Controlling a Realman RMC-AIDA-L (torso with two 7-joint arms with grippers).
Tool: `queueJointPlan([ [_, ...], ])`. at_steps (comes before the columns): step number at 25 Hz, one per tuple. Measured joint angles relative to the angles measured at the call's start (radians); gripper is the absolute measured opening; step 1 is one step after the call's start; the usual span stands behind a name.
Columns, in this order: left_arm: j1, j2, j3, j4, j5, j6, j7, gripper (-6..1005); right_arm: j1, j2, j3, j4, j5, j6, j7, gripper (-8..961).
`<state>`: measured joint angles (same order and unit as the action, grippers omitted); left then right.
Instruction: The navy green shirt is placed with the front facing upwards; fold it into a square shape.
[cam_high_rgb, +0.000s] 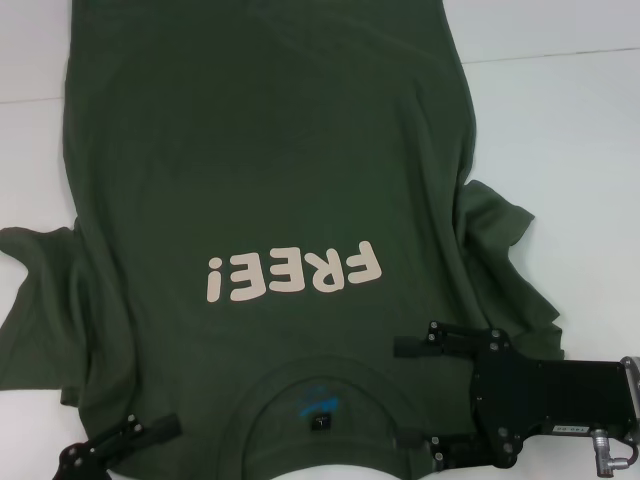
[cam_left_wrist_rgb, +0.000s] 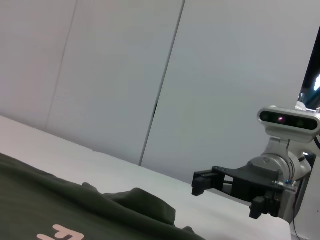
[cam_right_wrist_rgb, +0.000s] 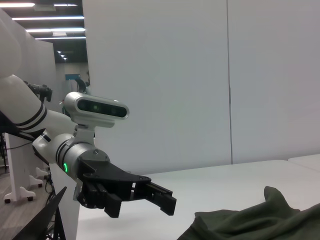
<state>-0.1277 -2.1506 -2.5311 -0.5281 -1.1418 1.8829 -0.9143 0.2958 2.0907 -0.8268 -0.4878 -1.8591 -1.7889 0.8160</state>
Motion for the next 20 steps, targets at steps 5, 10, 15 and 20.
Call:
queueJointPlan([
  [5, -0.001, 0.000, -0.003, 0.000, 0.004, -0.002, 0.000, 874, 0.002, 0.000, 0.000, 0.000, 0.000, 0.000, 0.000, 856],
  [10, -0.001, 0.000, -0.008, -0.001, 0.004, -0.002, 0.000, 873, 0.003, 0.000, 0.000, 0.000, 0.000, 0.000, 0.000, 856],
  [15, -0.001, 0.000, -0.009, -0.001, 0.004, -0.002, 0.000, 873, 0.004, -0.002, 0.000, 0.000, 0.000, -0.002, 0.001, 856],
  [20, -0.001, 0.000, -0.016, -0.003, -0.001, -0.002, -0.005, 873, 0.006, -0.002, 0.000, 0.000, -0.001, -0.003, 0.002, 856],
])
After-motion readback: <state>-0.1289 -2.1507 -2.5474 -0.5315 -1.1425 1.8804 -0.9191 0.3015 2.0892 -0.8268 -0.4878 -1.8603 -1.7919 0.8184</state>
